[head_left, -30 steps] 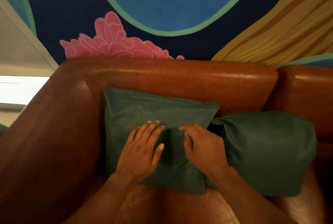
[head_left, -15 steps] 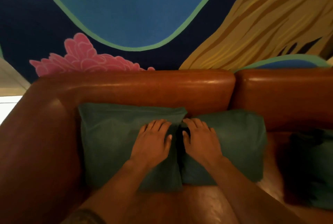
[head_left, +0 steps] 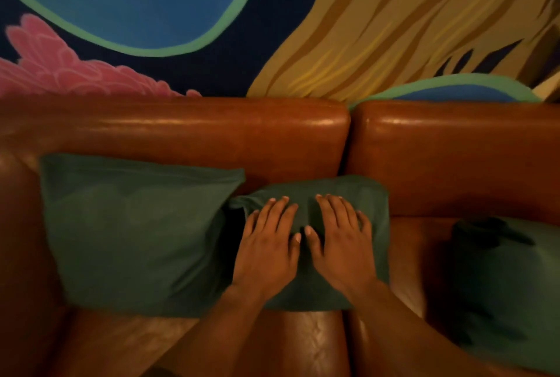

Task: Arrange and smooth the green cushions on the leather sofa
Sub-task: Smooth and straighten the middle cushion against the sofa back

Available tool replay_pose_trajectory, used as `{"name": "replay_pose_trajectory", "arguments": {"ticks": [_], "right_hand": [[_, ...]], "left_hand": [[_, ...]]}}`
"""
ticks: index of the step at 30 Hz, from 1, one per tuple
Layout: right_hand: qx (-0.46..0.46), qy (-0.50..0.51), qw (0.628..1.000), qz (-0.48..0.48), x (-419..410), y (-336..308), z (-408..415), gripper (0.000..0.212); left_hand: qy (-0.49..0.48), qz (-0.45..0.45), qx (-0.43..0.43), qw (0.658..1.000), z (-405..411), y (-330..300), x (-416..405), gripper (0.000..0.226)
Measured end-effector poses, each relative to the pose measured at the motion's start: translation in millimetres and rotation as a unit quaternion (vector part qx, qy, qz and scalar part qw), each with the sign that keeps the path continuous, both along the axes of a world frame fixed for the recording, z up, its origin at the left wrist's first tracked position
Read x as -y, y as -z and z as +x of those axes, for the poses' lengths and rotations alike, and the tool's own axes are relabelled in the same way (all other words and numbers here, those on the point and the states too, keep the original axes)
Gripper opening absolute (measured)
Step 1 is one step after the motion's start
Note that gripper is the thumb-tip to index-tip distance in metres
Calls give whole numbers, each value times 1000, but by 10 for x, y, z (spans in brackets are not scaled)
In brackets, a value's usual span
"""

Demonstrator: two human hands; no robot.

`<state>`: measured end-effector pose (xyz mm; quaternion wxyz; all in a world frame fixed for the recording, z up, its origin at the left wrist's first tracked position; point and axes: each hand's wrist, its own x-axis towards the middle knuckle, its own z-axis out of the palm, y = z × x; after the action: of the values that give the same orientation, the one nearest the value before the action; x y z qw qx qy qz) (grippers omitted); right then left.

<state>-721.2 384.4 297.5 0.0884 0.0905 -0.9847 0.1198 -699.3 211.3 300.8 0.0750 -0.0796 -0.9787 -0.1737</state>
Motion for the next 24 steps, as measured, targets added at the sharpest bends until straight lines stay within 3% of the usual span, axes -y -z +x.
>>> {"name": "replay_pose_trajectory", "arguments": {"ticks": [6,16,20,24], "right_hand": [[54,-11,998,19,-108,121,-61,78],[40,-4,999,22,-60,314,-169,77],[29,-10,999,10,-55,365,-241,78],[17,-21,1000,-4,-77,445,-247,77]], "left_hand": [[1,-32,-3,999,-173,137,11,58],[-25,-80,-13,996,-250,279,-29,60],[-40,-130,-65,989,-204,305,-165,55],[-75,-108,-83,988,-93,499,-386,54]]}}
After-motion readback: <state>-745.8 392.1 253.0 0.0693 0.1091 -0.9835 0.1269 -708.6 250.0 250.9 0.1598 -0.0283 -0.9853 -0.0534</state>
